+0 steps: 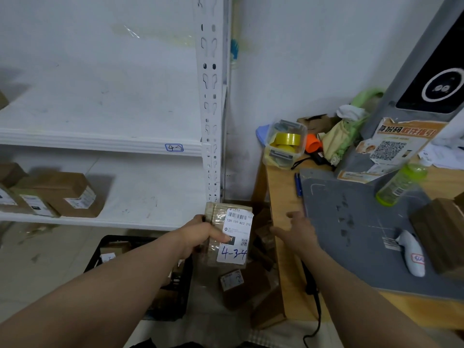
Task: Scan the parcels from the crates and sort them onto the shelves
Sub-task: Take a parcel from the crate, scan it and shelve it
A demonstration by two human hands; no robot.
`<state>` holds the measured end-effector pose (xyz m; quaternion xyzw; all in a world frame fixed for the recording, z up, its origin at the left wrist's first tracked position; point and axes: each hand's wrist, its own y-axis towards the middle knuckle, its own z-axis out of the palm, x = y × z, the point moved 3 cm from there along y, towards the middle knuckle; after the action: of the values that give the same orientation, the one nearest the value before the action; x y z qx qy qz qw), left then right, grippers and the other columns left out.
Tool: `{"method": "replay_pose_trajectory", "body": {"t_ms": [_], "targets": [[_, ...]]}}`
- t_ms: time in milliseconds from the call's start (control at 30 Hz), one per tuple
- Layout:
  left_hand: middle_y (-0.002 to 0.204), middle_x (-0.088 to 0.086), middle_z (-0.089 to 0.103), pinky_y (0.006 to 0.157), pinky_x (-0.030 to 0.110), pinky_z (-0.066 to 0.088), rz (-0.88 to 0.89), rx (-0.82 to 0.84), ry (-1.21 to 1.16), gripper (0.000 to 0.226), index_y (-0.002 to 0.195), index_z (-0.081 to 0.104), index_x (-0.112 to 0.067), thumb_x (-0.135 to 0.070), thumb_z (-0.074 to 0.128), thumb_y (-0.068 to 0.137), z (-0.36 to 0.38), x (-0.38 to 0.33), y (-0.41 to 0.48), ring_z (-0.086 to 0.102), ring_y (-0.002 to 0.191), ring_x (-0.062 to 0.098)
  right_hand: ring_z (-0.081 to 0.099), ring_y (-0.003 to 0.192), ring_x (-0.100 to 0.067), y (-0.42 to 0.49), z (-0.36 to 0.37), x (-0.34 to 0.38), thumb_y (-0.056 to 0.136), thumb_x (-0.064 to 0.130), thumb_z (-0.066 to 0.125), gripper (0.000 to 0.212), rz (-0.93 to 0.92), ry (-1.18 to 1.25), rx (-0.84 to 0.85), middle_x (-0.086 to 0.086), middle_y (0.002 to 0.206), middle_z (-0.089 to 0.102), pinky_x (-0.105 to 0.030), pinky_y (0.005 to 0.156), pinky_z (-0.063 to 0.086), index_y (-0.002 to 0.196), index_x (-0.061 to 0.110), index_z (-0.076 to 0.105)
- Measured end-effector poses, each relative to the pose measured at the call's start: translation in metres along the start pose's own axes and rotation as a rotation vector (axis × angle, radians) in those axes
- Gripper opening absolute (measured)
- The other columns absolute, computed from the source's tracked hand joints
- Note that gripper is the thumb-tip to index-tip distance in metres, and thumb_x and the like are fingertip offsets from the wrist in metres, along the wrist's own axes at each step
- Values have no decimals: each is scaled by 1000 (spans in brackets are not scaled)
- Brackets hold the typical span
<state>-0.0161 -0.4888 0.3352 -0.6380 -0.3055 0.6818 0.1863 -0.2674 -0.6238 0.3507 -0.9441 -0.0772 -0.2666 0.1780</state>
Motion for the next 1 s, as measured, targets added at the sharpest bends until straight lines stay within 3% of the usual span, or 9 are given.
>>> {"method": "replay_pose_trajectory", "body": {"t_ms": [100,167,267,333,433,533,667,867,1000], "targets": [[112,-2,77,102,52,49,40,17,19,88,132,57,-21,-23,95,52,-6,-15,-18,69,111,26,51,129,-26,-6,12,53,79,61,75,86,-81,346,336,-3,146,47,-45,103,49,149,29,36],[111,1,77,99,48,51,73,35,19,66,128,62,-19,-13,87,67,-17,-23,-31,70,110,25,51,128,-29,-15,19,90,80,51,78,86,-98,483,520,-4,145,48,-47,104,47,151,32,32],[115,4,76,104,52,48,89,29,9,77,132,60,-15,-16,89,61,-46,-27,-48,69,113,28,65,111,-21,-20,28,137,81,25,84,78,-160,551,705,0,128,60,-35,87,58,142,35,37],[120,7,74,108,55,45,125,55,20,79,132,61,-14,-18,91,59,-71,-30,-62,67,117,31,70,108,-24,-21,34,165,79,21,85,74,-197,575,744,-5,129,62,-43,90,60,139,34,45],[126,12,71,111,58,41,182,66,14,68,127,68,-14,-17,91,63,-112,-43,-93,64,122,34,73,98,-26,-29,35,216,74,25,86,63,-277,640,753,-11,127,65,-53,94,57,130,36,59],[130,13,68,112,63,39,288,23,-25,74,131,64,-17,-19,92,62,-160,-71,-136,61,125,36,73,95,-24,-51,24,282,79,47,79,43,-406,648,710,-8,113,73,-50,87,58,120,41,65],[132,16,66,114,63,37,519,-27,-59,70,133,62,-17,-15,85,66,-221,-137,-212,60,126,40,73,101,-19,-90,-3,389,83,65,66,53,-598,792,542,7,112,75,-42,84,57,131,52,48],[124,18,70,104,65,46,874,-240,-135,103,138,48,-28,-9,93,46,-306,-239,-338,68,112,41,70,112,-25,-160,-47,517,49,48,98,109,-947,908,431,-3,123,72,-47,96,56,142,45,41],[120,16,71,100,64,49,1072,-283,-129,107,132,44,-29,-14,95,40,-330,-289,-411,71,106,40,67,116,-18,-198,-77,573,52,54,95,106,-1095,869,268,4,126,70,-42,100,53,143,47,41]]}}
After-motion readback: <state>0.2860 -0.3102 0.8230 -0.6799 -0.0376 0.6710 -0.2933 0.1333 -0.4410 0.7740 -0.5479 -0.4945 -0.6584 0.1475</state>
